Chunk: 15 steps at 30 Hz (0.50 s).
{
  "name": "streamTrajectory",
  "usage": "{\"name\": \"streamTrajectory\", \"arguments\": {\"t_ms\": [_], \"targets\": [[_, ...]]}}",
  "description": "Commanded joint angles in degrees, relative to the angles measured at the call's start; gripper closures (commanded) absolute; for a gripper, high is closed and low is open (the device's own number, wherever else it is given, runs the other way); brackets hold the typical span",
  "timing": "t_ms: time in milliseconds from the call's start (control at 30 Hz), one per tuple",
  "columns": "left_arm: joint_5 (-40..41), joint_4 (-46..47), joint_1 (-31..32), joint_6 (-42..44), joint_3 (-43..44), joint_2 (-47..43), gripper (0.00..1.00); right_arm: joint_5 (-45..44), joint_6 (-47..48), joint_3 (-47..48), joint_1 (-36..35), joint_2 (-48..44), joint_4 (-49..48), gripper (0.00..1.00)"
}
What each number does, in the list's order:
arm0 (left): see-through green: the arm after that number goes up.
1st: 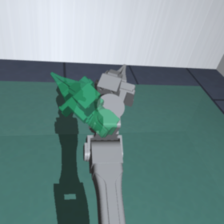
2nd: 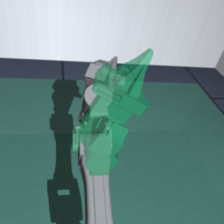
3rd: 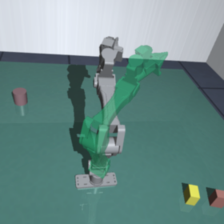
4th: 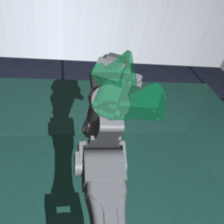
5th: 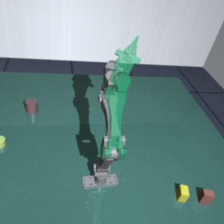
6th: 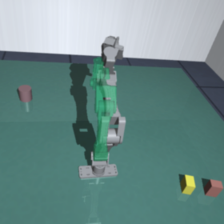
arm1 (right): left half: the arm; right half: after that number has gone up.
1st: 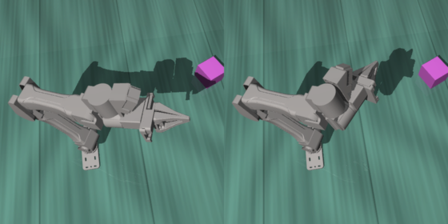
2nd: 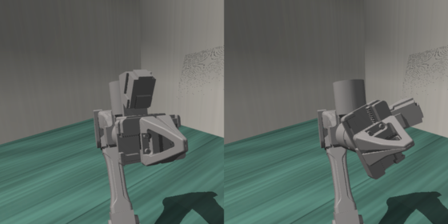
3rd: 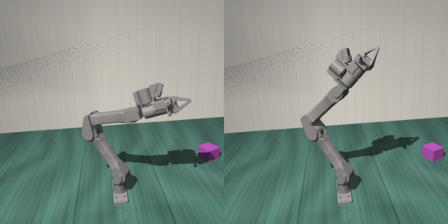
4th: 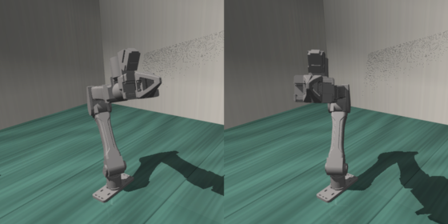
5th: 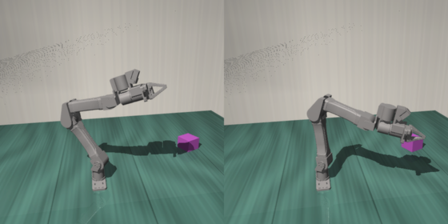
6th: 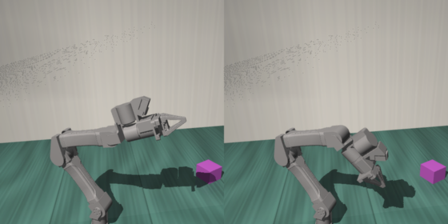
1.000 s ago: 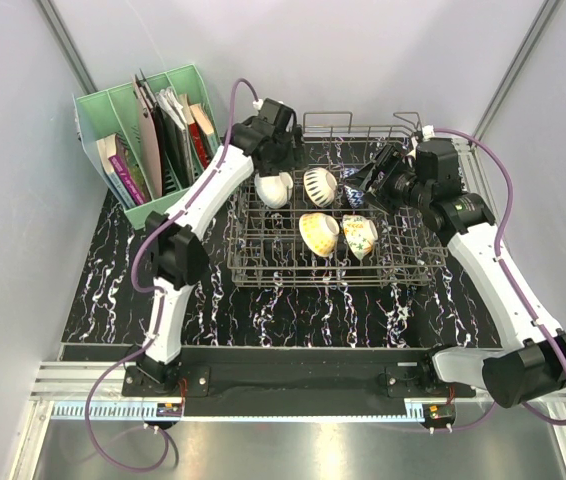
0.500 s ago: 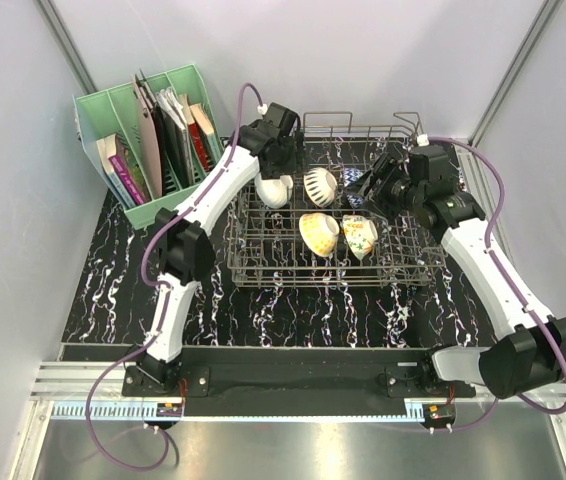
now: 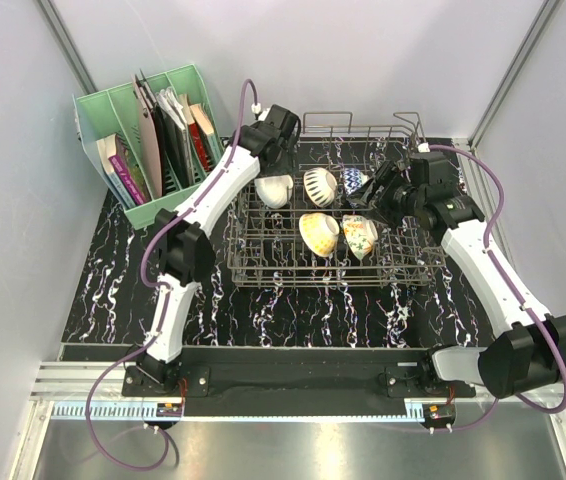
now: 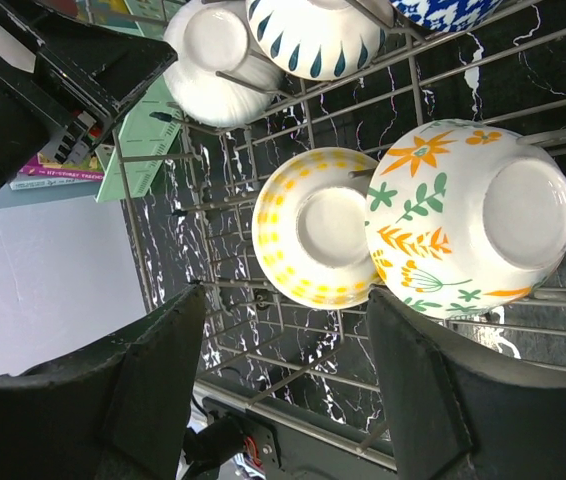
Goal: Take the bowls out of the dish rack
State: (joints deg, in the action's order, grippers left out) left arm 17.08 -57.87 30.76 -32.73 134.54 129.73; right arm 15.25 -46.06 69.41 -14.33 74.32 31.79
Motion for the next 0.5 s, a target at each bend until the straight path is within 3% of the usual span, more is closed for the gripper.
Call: {"name": "streamTrajectory", "arguments": {"t_ms": [0,467], "targets": [[3.22,0.3,-1.4,0.91,2.22,-1.32,0.26,2.24,1.59,0.64,0.7,0.12,0.29,0.27],[-2.66,0.56,-5.01,-0.4,-0.77,1.31,0.24,3.47,2.73,1.08,2.55,1.61,0.38,0.26]]}}
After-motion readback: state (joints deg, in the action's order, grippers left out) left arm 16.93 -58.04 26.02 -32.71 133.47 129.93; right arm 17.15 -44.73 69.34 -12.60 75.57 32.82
